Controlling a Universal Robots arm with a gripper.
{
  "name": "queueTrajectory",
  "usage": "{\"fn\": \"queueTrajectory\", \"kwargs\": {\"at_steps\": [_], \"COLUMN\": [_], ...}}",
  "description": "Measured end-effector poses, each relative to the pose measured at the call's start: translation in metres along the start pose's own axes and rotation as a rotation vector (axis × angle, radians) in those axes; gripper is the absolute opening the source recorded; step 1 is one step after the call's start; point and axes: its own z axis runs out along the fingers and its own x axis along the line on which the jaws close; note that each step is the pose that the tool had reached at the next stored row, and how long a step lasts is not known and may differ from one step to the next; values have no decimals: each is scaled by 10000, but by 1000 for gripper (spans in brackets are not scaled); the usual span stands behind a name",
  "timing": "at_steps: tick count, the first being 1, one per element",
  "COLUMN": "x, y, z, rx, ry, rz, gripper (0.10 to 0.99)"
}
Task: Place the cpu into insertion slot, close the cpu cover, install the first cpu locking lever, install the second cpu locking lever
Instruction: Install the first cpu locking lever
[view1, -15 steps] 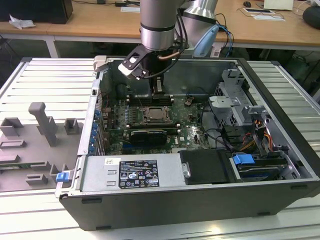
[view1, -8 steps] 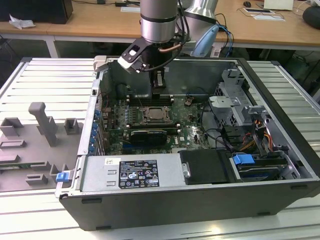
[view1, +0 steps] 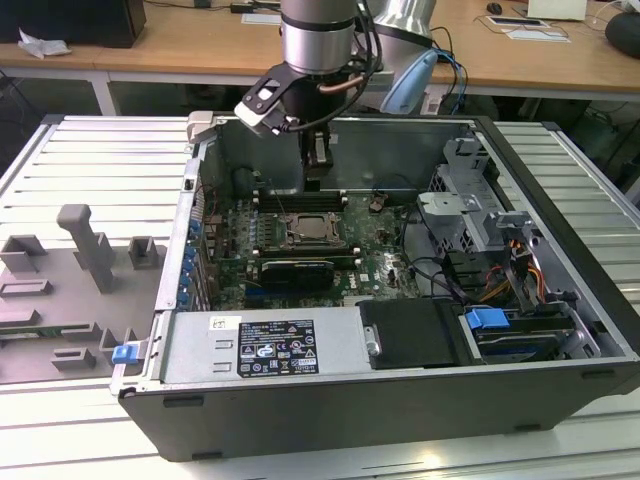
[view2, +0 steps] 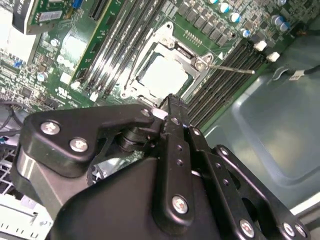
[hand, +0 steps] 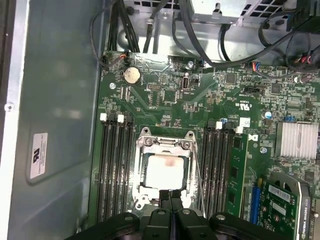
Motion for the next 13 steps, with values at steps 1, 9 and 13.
{"fn": "queueTrajectory", "kwargs": {"at_steps": [1,9,13], "x": [0,0,0], "y": [-1,0,0], "z": [-1,0,0], "rx": [2,1,2], "ry": [9,55,73], "rz": [-400,-2045,-2688], "gripper": [106,106,106]}}
